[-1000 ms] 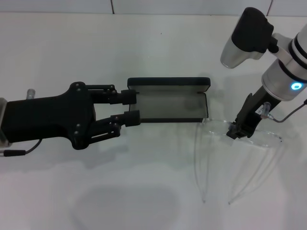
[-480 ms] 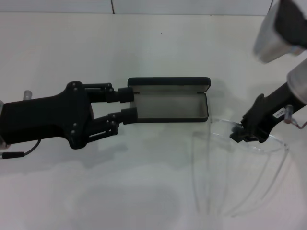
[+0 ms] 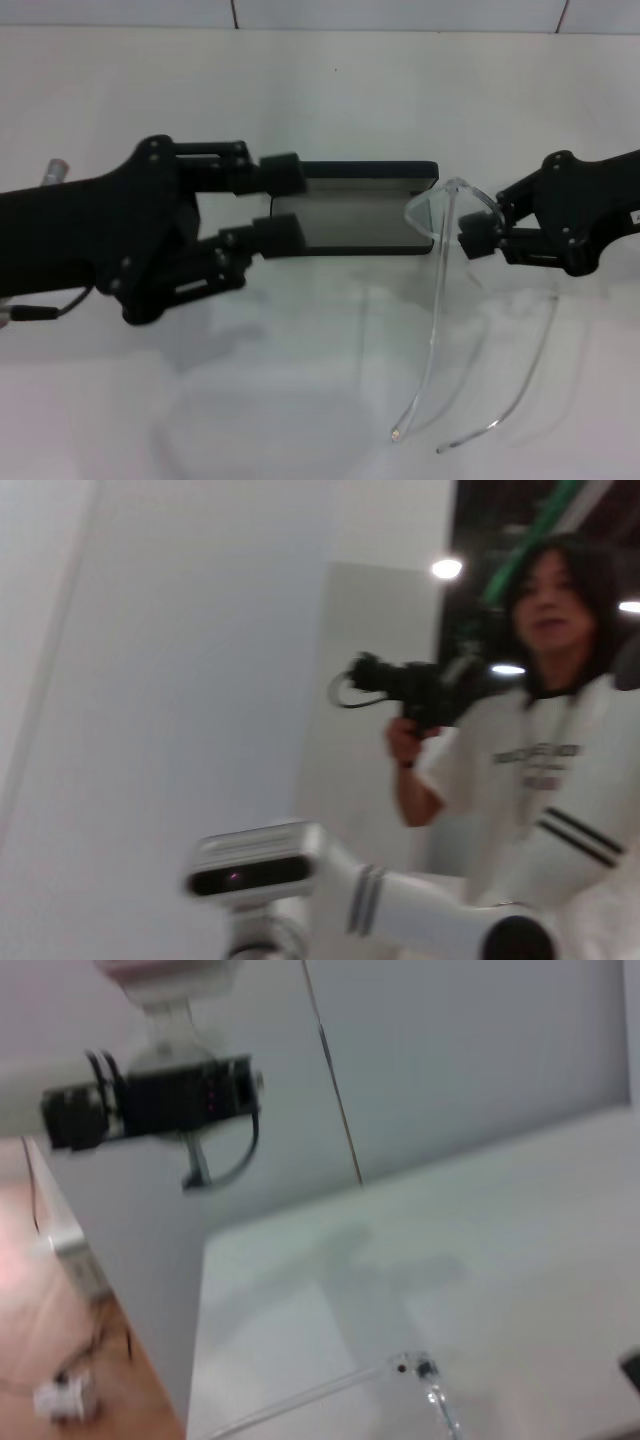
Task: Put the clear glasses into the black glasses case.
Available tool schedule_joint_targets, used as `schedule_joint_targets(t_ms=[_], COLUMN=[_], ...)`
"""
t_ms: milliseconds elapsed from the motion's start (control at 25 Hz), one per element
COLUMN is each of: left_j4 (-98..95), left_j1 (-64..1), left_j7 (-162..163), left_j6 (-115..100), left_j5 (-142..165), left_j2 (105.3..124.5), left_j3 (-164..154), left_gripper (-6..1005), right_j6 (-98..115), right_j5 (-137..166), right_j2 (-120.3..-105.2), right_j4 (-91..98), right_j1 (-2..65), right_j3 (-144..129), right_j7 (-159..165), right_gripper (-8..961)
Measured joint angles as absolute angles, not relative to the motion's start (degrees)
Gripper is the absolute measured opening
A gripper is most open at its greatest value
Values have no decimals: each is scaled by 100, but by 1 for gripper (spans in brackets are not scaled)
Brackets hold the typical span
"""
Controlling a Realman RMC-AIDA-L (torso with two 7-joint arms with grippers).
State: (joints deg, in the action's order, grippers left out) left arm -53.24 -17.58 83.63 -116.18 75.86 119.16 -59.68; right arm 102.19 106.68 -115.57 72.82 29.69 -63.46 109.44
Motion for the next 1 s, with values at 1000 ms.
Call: schedule_joint_targets(t_ms=[1000], left_j4=[-4647], left_j1=[-2401], left_j7=[7544], left_j6=[-10592], left_j5=[8097], left_j2=[11979], left_j3=[-7027], left_gripper=[157], right_j6=[9469], right_j5=[9244], right_j2=[-11610], right_j4=[5032], right_j1=[3951], right_j3=[-6818], right_j7=[9532], right_gripper=[109])
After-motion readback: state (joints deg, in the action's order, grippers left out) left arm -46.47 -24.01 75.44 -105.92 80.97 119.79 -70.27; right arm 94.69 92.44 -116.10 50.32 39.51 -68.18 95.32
